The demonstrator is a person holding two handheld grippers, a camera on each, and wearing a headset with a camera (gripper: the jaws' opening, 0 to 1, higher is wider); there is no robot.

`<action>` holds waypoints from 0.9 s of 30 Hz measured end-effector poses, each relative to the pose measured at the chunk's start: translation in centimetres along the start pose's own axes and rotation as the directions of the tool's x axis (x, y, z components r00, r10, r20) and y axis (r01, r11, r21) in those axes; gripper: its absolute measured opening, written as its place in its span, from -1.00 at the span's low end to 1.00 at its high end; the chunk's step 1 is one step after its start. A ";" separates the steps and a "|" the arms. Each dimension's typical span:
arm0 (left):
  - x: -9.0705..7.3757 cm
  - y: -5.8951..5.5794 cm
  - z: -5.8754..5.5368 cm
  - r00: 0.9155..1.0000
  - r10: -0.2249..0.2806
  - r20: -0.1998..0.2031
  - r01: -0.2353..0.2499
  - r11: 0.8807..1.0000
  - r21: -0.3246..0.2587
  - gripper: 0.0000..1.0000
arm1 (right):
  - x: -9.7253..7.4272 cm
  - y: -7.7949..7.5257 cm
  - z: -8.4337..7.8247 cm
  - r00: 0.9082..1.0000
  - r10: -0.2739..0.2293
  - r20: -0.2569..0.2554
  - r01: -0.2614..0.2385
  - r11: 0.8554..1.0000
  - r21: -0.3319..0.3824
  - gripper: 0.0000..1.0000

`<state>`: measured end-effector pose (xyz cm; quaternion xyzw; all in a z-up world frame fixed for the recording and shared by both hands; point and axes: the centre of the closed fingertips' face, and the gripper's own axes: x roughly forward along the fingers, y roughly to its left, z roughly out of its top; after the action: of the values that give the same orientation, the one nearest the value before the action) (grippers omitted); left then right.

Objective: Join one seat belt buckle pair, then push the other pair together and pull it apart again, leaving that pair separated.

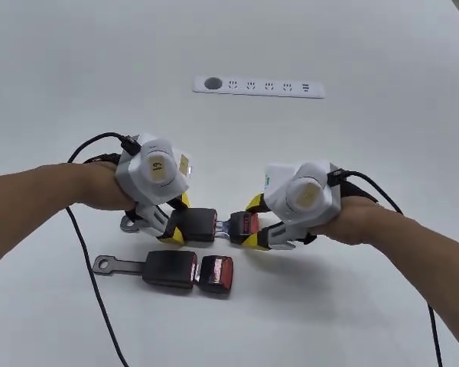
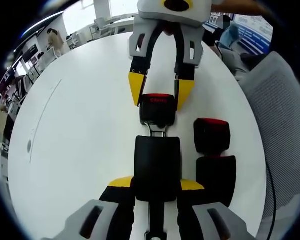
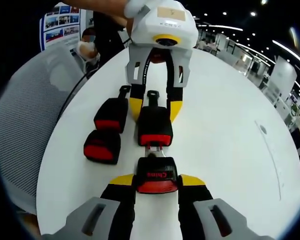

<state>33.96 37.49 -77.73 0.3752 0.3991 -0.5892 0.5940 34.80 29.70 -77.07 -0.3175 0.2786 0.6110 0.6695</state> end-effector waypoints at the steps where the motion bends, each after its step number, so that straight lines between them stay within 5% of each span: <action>1: 0.0 0.0 0.0 1.000 -0.001 -0.009 0.001 1.000 0.003 -0.35 | 0.1 0.1 0.0 1.000 0.001 -0.004 -0.001 1.000 -0.004 -0.43; 27: 0.2 0.8 -0.9 1.000 0.001 -0.017 -0.001 1.000 -0.007 -0.33 | -1.3 -0.2 -2.0 0.999 0.010 -0.047 -0.010 1.000 -0.007 -0.42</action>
<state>34.69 38.24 -78.33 0.3783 0.4061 -0.5841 0.5923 34.89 27.34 -77.32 -0.3330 0.2937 0.6077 0.6585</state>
